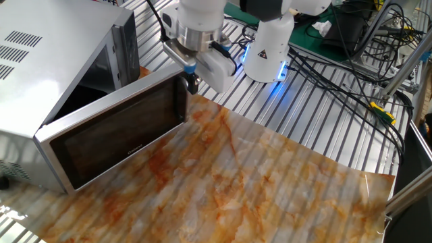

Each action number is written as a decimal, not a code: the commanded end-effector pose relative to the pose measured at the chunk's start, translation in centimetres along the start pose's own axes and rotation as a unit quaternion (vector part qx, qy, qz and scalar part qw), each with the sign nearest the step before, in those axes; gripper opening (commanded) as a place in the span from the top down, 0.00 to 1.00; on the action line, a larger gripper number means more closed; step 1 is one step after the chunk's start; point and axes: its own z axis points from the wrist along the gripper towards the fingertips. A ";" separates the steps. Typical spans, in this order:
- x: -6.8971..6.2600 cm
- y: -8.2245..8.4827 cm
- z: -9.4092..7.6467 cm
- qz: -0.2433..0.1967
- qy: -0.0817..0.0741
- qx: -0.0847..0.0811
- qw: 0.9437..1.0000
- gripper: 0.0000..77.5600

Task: Close the microwave door

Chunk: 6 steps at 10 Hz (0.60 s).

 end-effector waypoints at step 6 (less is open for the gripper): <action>0.1 -4.1 -0.8 -0.032 0.003 0.015 0.999 1.00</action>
